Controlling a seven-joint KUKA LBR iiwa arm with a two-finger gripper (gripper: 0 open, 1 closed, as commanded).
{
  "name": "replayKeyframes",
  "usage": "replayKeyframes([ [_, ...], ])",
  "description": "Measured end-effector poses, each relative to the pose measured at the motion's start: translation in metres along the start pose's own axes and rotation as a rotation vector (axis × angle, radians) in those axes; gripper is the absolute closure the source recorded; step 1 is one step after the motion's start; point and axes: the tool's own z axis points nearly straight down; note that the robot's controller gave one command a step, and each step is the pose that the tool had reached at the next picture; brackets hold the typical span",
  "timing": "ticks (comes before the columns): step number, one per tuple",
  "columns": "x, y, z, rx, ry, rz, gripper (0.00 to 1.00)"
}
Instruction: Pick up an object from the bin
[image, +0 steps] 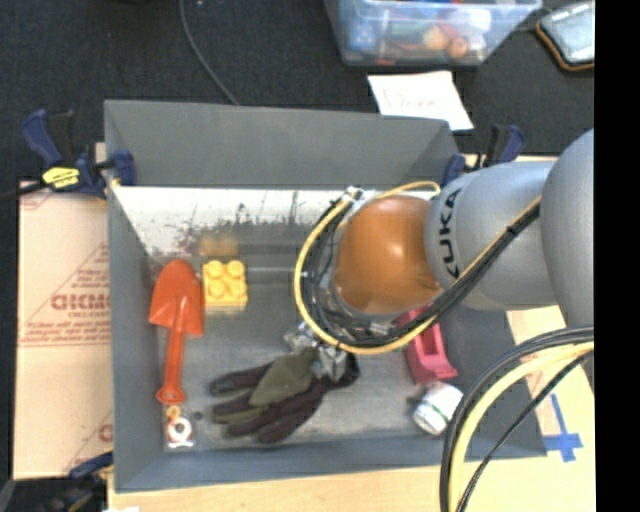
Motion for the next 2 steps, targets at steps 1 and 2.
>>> replayKeyframes([
  [1, 0.000, 0.000, 0.000, 0.000, 0.000, 0.001, 1.00],
  [2, 0.009, -0.013, -0.071, 0.007, -0.007, -0.013, 1.00],
])
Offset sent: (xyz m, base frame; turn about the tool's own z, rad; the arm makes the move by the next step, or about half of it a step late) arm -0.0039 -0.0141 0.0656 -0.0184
